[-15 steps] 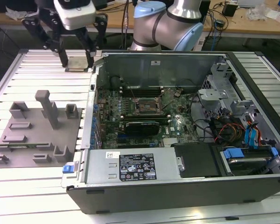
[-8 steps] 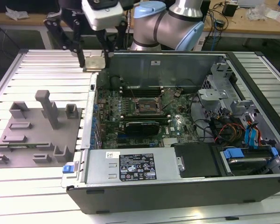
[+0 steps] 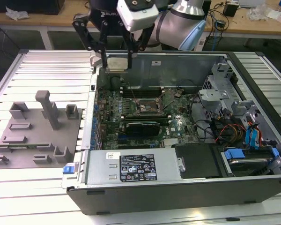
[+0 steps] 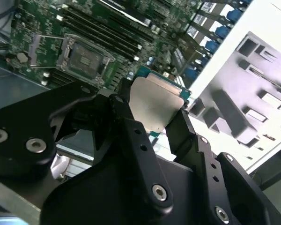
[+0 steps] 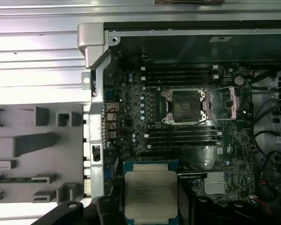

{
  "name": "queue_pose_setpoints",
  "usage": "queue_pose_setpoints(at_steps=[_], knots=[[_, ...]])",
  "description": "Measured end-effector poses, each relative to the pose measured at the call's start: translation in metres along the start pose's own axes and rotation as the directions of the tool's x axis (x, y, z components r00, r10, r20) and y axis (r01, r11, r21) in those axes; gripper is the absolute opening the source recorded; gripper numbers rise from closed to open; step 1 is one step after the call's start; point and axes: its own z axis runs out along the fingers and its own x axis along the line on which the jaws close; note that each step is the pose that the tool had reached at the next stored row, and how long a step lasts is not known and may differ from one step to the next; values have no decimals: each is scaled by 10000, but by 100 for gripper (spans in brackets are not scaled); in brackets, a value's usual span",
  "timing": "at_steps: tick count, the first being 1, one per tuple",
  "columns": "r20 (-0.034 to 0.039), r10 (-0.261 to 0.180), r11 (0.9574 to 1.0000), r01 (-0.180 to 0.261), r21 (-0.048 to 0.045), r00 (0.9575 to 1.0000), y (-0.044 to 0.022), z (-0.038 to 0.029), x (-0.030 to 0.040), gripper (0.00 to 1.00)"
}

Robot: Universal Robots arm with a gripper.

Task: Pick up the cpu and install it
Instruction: 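Pick up the cpu and move it towards the insertion slot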

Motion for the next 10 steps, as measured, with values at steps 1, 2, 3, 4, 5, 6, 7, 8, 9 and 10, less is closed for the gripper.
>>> queue_pose_setpoints(at_steps=[1,2,3,4,5,6,7,8,9,10], knots=[[0,0,10000,0,-1,10000,0,1,-39,55],[0,0,10000,0,0,10000,1,2,-81,55],[0,-2,10000,2,0,10000,1,2,-110,55],[0,0,10000,0,-1,10000,1,4,-156,55],[0,0,10000,0,-1,10000,1,4,-185,55],[0,0,10000,0,0,10000,2,5,-213,55],[-1,-1,10000,1,1,10000,2,5,-254,55],[0,-1,10000,1,0,10000,2,5,-254,55],[1,-1,10000,1,-2,10000,3,7,-254,55],[1,-1,10000,1,-15,10000,3,20,-254,55]])
